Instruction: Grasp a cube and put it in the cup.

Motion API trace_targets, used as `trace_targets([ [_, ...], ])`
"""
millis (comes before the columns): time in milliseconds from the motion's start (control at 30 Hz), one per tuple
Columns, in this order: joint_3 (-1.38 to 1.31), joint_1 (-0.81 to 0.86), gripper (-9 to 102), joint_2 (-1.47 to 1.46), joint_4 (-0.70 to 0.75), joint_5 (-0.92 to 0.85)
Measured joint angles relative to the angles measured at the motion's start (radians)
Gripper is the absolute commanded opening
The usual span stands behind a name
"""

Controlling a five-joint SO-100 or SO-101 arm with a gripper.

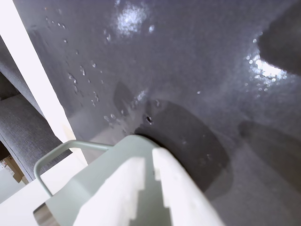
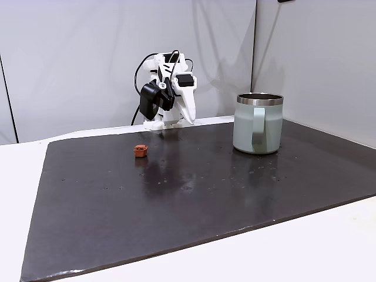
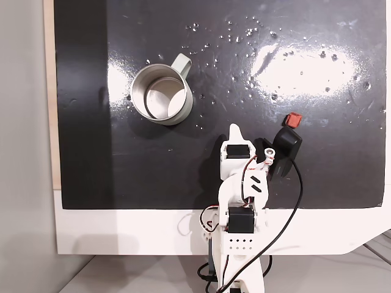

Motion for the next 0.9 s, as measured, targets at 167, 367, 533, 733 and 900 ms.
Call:
trace_targets([
  [167,0.000,-0.005,0,0.000,0.000,-0.006],
  [367,0.000,-0.008,0,0.000,0.000,-0.008],
  [533,0.000,-0.008,0,0.000,0.000,-0.008],
  [733,0.000,-0.008,0,0.000,0.000,-0.008],
  [900,-0.012,0.012,0,0.000,0.041,-0.006],
])
